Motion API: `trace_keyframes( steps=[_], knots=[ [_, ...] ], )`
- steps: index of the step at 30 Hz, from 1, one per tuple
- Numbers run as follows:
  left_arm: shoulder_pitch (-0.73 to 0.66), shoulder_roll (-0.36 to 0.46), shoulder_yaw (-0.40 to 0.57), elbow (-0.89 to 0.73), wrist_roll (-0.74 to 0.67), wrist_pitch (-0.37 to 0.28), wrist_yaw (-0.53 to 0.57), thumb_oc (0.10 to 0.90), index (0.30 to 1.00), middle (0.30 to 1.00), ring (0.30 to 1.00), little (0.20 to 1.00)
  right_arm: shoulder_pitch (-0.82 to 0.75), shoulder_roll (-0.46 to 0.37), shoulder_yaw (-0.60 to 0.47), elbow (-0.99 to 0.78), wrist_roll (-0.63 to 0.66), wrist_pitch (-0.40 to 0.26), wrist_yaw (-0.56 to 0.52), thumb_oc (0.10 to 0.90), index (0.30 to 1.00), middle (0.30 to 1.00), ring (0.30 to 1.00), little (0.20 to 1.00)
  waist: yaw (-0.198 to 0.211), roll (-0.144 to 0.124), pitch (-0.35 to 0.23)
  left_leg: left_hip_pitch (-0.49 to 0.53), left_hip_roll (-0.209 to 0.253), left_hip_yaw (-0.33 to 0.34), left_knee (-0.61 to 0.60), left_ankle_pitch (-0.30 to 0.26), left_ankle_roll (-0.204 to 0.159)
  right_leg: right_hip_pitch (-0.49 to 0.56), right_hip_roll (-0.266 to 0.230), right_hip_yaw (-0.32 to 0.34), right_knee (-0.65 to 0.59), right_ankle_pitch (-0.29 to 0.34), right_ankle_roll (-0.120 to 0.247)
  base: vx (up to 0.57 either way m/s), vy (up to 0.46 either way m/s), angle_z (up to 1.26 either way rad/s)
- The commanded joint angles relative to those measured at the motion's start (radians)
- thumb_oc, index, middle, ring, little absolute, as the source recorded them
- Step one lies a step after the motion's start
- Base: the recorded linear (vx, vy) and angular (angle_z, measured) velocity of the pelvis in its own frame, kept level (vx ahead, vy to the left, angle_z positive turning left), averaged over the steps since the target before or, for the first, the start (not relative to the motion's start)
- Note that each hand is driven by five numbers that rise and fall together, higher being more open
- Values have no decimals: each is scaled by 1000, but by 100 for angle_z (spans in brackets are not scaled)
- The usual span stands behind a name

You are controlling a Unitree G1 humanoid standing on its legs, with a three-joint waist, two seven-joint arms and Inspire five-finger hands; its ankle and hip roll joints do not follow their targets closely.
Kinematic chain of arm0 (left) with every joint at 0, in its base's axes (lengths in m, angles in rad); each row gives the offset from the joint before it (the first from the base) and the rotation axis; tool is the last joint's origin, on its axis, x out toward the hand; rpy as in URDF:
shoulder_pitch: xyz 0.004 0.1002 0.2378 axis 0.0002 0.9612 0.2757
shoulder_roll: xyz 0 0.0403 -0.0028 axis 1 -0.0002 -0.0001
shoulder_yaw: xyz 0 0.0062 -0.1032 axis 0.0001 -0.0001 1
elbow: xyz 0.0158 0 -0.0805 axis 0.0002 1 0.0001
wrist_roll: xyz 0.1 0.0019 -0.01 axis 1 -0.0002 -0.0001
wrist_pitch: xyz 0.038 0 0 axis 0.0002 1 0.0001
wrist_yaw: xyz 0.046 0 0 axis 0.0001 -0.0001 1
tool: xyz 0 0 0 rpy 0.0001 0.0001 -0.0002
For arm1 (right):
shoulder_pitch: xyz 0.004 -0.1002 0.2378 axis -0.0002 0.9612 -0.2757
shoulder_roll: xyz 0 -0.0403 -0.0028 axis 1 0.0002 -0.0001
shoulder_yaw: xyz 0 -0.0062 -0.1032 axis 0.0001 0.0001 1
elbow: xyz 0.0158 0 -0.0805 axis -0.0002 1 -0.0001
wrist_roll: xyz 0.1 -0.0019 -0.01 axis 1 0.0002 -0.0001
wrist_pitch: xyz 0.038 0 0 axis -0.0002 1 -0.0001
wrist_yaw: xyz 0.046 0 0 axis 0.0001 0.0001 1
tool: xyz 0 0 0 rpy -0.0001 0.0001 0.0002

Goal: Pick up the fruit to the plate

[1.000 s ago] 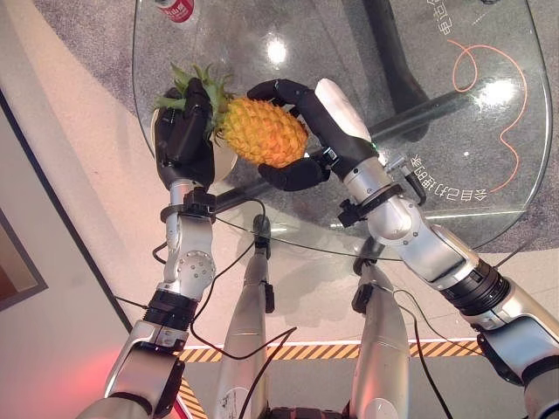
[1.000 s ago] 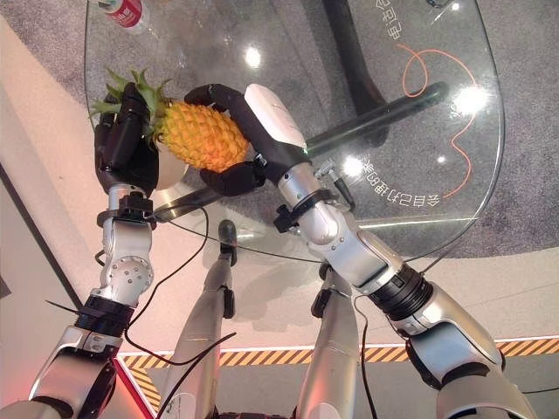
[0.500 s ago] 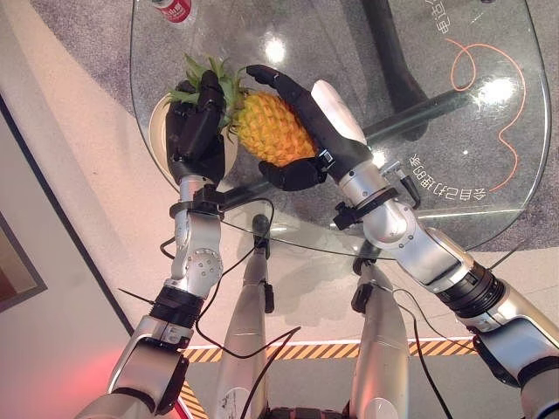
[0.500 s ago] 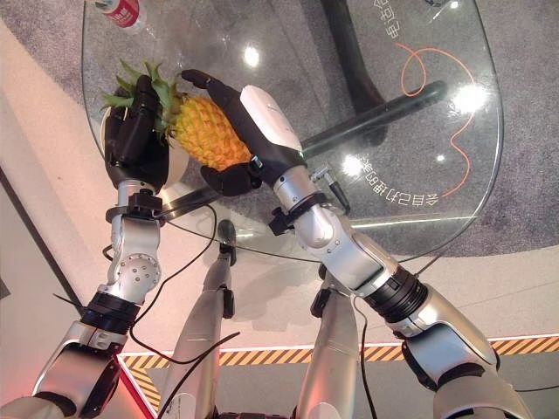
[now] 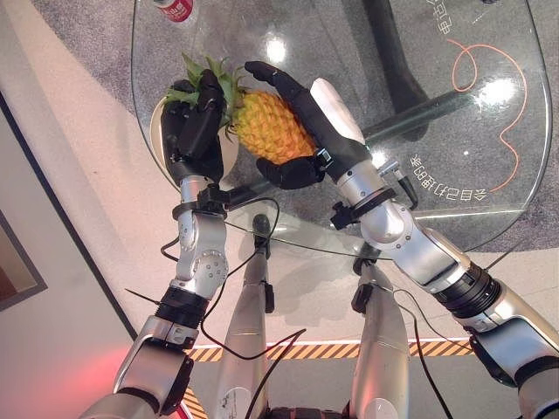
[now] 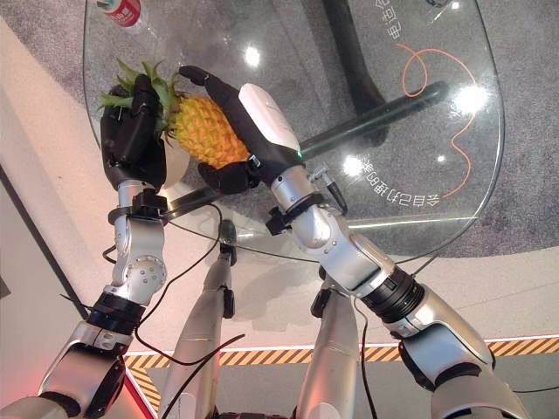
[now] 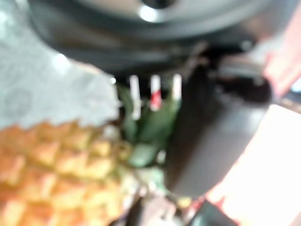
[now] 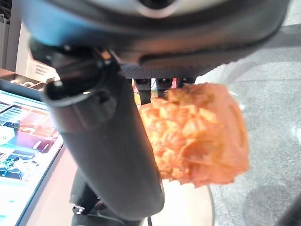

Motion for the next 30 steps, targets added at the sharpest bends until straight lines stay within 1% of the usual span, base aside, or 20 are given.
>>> trace_keyframes(
  steps=[1,6,10,15,23,27,30],
  knots=[
    [-95,13,4,-145,96,-101,-9,100,300,300,300,200,-115,41,-58,-160,-16,-112,-42,800,900,900,900,900,16,-1,-14,45,45,-19,35,-46,-42,83,-14,-30,-157,155,54,0,0,0],
    [-96,16,18,-128,136,-107,40,100,300,300,300,200,-112,43,-64,-158,-17,-114,-48,800,900,900,900,900,16,-2,-14,49,47,-18,32,-45,-43,85,-14,-28,-159,154,54,0,0,0],
    [-104,17,25,-115,183,-97,109,100,300,300,300,200,-116,48,-69,-155,-18,-110,-41,800,900,900,900,900,16,-3,-14,49,49,-17,30,-44,-45,87,-13,-29,-160,153,54,0,0,0],
    [-101,15,35,-111,205,-92,153,100,300,300,300,200,-111,53,-72,-157,-24,-112,-39,800,900,900,900,900,18,-6,-14,51,51,-16,27,-41,-45,89,-11,-32,-160,152,53,0,0,0],
    [-99,5,47,-111,245,-110,216,100,300,300,300,200,-116,56,-73,-162,-20,-110,-50,800,900,900,900,900,20,-6,-14,63,50,-13,10,-34,-47,101,-9,-32,-172,155,54,0,0,0],
    [-105,1,59,-105,255,-131,233,100,300,300,300,200,-119,65,-77,-157,-25,-109,-45,800,900,900,900,900,19,-6,-14,56,50,-12,9,-26,-46,94,-9,-32,-174,161,51,0,0,0],
    [-104,-1,66,-106,266,-139,248,100,300,300,300,200,-110,67,-79,-157,-26,-117,-43,800,900,900,900,900,20,-7,-14,68,53,-10,8,-33,-50,104,-9,-32,-169,152,54,0,0,0]
  ],
)
